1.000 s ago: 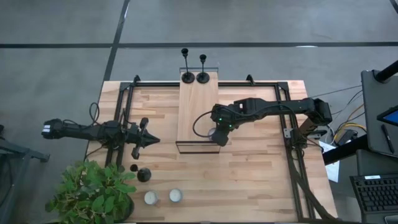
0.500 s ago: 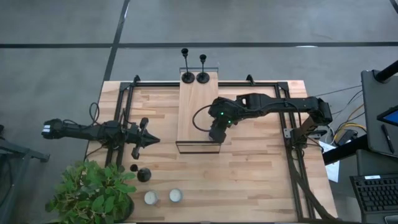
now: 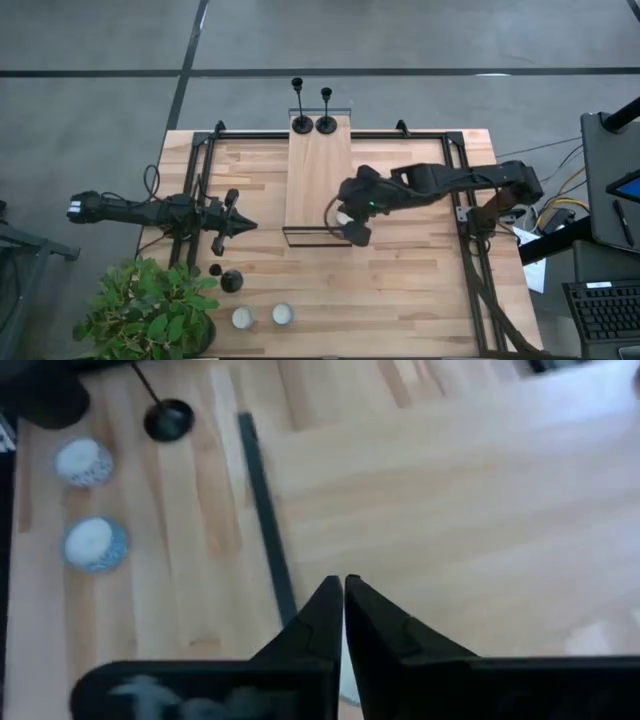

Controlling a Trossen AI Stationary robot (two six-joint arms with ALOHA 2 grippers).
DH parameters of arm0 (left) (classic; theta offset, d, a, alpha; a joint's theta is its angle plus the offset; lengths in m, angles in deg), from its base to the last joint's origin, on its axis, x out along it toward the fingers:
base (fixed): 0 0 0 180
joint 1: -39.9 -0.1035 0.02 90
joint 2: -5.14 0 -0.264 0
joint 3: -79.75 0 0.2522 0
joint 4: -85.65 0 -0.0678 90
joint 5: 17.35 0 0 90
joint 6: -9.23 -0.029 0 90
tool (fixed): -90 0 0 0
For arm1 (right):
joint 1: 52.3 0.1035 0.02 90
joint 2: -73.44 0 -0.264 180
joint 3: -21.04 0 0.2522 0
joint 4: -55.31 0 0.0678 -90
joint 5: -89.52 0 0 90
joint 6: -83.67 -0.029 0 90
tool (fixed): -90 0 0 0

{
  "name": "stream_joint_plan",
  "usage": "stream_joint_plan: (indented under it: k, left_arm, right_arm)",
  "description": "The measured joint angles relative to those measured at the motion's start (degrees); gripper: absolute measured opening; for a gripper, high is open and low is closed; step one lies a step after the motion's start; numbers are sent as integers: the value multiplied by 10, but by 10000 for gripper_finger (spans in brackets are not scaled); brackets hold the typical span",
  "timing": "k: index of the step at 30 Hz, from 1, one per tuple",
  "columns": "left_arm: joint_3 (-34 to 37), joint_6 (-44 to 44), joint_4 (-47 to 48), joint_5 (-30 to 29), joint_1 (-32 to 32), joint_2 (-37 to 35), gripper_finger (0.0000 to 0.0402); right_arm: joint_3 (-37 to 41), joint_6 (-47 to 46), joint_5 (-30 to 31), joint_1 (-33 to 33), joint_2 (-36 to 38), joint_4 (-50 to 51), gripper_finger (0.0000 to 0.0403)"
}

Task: Pick & Place candle stick holders
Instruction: Put the black candle holder on the shelf

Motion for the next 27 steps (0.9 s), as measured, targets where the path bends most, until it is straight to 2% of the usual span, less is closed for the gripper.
stream_joint_plan:
  k: [7,14,22,27]
  left_arm:
    - [0,0,0,0,0,0,14]
    - [0,0,0,0,0,0,14]
    - [0,0,0,0,0,0,14]
    - [0,0,0,0,0,0,14]
  right_arm:
    - [33,25,93,79,46,-57,8]
    - [115,39,119,150,106,-169,8]
    - [230,42,142,186,184,-275,8]
    - [329,50,163,208,239,-361,8]
